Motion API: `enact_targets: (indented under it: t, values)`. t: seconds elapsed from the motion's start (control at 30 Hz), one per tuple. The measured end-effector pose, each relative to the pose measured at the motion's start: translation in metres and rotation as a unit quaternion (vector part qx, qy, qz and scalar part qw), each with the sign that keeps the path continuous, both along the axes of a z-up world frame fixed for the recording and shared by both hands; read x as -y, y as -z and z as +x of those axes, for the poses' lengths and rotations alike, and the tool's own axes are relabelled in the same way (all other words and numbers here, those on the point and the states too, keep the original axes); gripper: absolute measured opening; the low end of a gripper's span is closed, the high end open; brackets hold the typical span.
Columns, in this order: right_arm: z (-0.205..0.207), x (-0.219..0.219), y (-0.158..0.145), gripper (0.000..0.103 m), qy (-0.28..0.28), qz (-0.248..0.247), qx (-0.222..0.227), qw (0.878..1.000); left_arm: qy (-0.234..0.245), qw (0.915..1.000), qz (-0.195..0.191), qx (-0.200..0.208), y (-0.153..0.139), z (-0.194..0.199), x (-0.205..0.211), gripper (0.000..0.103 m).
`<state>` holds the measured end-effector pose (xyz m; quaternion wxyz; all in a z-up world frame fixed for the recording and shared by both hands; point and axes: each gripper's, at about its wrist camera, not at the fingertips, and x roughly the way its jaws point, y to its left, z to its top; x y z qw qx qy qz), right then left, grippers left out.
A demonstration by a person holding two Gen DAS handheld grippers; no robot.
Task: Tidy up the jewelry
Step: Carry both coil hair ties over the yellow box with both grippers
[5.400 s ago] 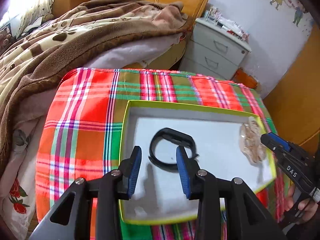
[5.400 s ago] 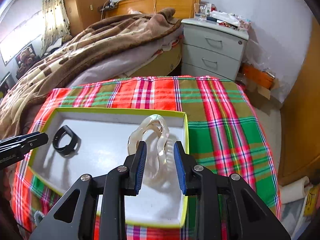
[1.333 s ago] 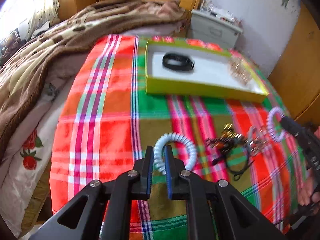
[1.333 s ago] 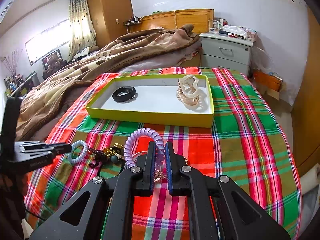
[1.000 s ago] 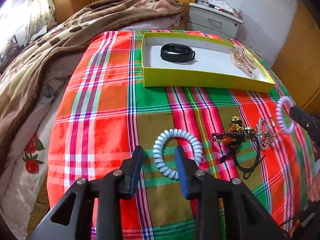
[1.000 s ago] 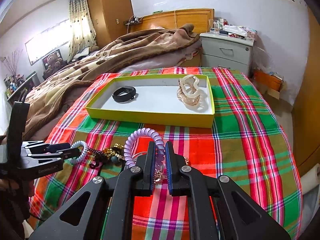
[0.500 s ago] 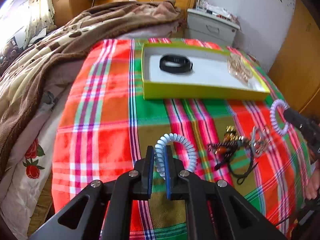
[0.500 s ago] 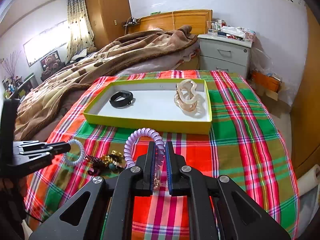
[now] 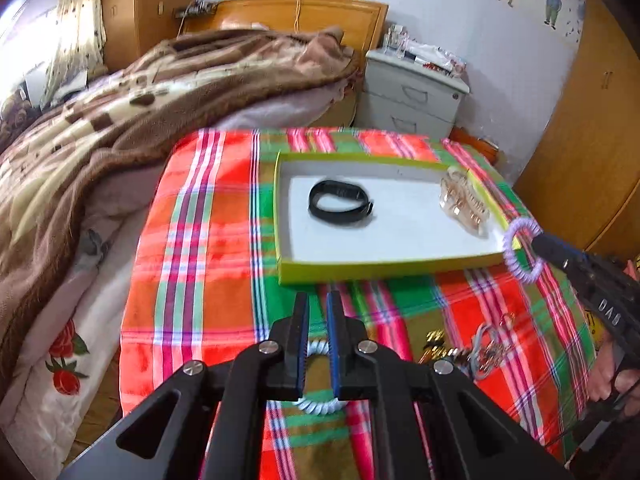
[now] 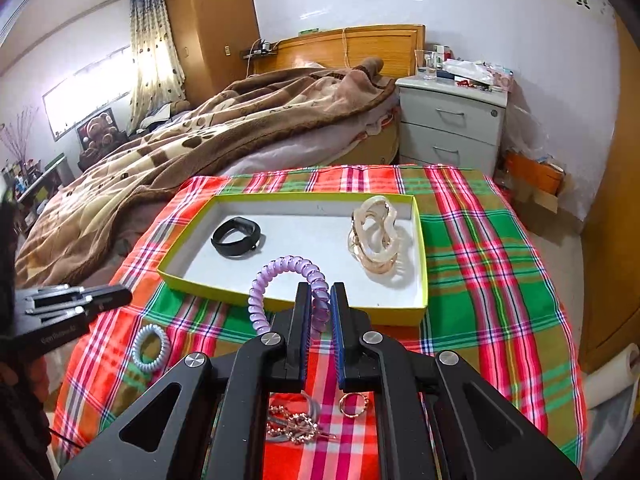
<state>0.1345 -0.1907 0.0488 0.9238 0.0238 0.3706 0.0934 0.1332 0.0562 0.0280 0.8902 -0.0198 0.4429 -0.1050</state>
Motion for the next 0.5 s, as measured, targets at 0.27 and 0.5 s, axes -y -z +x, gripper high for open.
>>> enact_targets:
  t: [0.27, 0.5]
  values:
    - [0.002, 0.000, 0.007, 0.010, -0.002, 0.005, -0.011, 1.000, -0.004, 0.9975, 0.017, -0.069, 0.042, -0.006, -0.010, 0.031]
    - [0.001, -0.003, 0.004, 0.010, -0.007, 0.003, -0.006, 1.000, 0.009, 0.9968, 0.038, -0.070, 0.051, -0.009, 0.002, 0.031]
